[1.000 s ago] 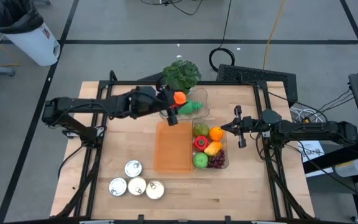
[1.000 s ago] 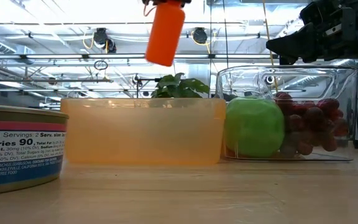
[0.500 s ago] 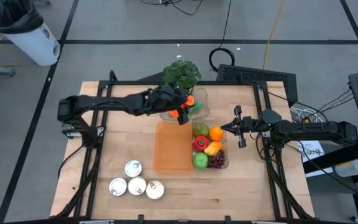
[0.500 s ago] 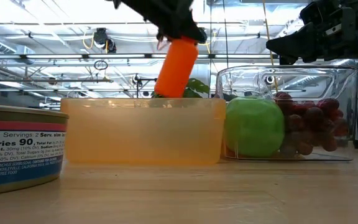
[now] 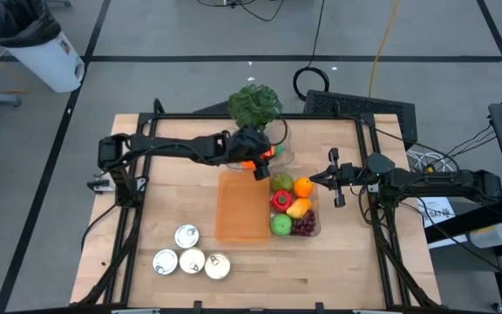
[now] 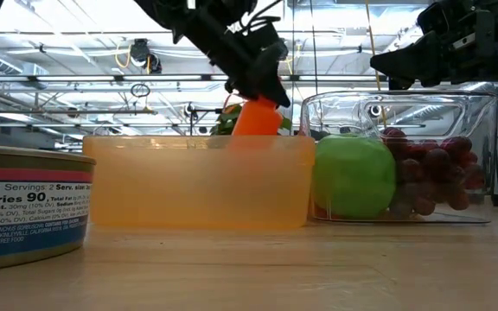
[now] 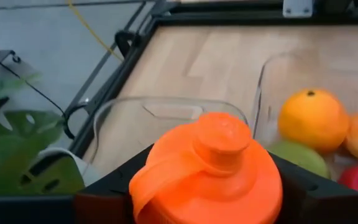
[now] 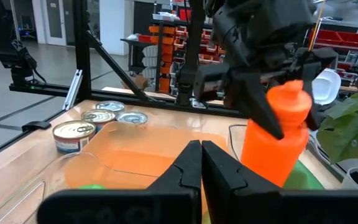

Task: Pick & Place Food Item
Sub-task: Put the orange water bottle into the top transparent bin, then put the top green tuna can into the orange bin

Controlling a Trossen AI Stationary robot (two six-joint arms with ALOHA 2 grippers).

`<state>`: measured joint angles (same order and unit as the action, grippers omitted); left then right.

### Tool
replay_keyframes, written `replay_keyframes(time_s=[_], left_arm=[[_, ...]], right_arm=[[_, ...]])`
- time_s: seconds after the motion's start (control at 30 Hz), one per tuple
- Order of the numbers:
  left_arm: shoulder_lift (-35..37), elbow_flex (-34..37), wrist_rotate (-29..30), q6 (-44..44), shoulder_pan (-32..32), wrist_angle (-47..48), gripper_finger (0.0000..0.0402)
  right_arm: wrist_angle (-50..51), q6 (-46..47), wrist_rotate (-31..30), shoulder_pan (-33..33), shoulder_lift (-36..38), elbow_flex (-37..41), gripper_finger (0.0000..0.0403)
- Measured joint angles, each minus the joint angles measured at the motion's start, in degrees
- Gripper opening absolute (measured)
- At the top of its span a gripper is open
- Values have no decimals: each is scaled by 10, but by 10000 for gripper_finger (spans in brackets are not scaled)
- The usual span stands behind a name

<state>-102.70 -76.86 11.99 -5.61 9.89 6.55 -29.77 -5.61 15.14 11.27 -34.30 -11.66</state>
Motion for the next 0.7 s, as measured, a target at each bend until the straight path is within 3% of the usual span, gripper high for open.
replay_keyframes(time_s=[0.13, 0.27, 0.7], left_arm=[[-1, 0, -2, 2, 0, 26, 260], [-1, 0, -1, 4, 5, 51, 268], [-1, 0, -1, 13, 14, 65, 188]], right_arm=[[0, 0, 0, 0, 0, 0, 0], [0, 0, 0, 0, 0, 0, 0], [0, 0, 0, 0, 0, 0, 0]])
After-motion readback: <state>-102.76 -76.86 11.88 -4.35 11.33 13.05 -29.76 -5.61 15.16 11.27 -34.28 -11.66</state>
